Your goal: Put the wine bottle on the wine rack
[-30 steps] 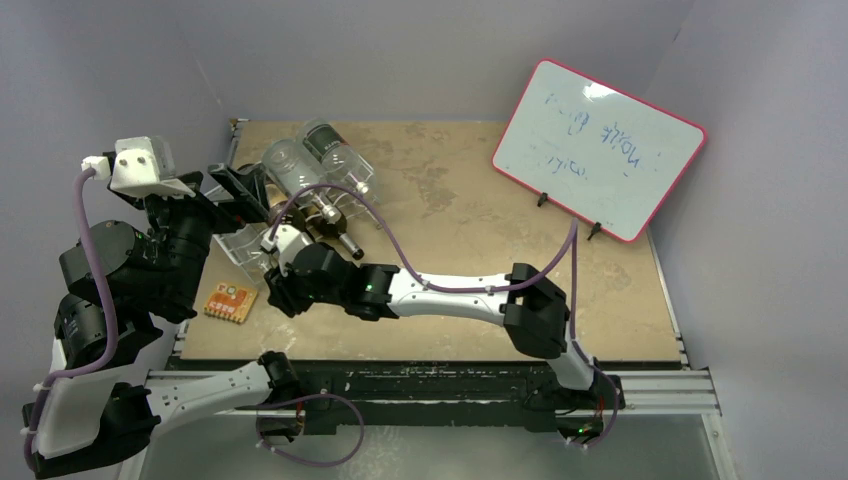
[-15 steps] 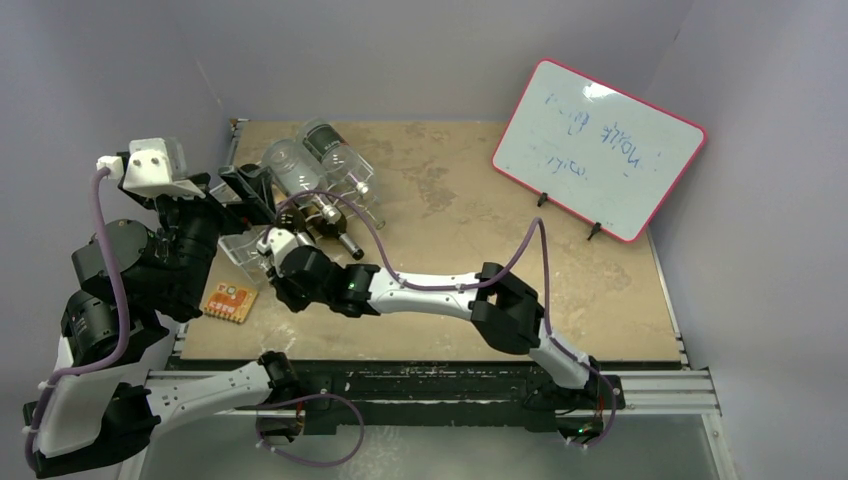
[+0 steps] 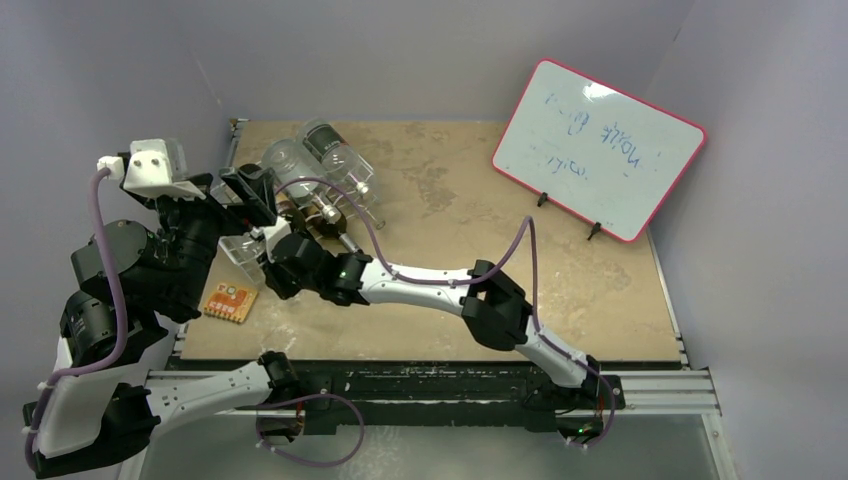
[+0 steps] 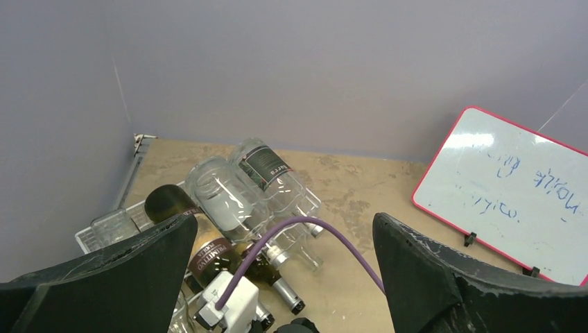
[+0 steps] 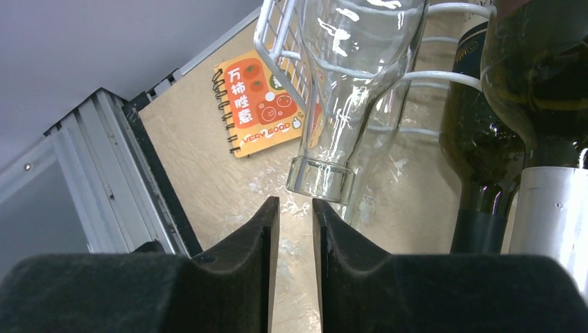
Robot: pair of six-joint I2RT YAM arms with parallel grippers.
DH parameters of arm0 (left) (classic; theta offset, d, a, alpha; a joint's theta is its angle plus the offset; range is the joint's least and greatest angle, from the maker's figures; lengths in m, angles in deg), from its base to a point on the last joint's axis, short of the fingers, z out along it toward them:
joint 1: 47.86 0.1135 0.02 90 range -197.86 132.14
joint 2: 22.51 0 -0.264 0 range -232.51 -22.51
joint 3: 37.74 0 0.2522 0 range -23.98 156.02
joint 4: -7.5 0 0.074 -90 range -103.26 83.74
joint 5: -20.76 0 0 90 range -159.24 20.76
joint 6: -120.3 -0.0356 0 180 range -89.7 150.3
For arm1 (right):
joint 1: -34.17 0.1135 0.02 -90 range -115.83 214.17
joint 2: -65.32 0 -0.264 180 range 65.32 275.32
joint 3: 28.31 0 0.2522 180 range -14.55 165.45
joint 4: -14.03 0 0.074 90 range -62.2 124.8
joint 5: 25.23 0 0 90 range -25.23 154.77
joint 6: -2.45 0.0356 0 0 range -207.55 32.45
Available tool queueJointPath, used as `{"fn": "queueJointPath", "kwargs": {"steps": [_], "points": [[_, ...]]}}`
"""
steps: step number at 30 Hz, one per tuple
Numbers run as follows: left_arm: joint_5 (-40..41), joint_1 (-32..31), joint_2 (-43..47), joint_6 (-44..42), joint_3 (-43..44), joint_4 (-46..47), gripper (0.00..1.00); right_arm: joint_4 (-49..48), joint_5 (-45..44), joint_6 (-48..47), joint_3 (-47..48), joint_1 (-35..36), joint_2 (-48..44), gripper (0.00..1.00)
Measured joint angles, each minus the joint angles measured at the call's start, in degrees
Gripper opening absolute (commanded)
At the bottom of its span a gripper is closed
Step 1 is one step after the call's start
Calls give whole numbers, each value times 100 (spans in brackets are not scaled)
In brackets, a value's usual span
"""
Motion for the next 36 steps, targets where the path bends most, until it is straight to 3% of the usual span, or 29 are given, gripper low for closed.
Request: {"fn": "queueJointPath", "kwargs": {"steps": [4,8,15,20,26,31,36], "points": [[-4,0,2,33,0,-55,98,-4,17,44,-50,11,-28,45],[-4,0,4,50,0,-111,98,-424,28,33,-1062,-4,-564,52],[-15,0,136,48,-11,-229,98,-997,-116,90,-3307,-35,-2437,55],[-15,0,372,52,-35,-332,98,-979,-949,409,-4330,-33,-4011,64],[22,0,564,92,-37,-640,98,-31,-2752,898,-4518,-83,-5178,70],[28,0,763,90,-9,-1054,99,1641,-4315,1582,-4509,-208,-5890,71],[-4,0,1095,87,9,-1198,99,2730,-5285,1919,-4439,-243,-6953,72]]}}
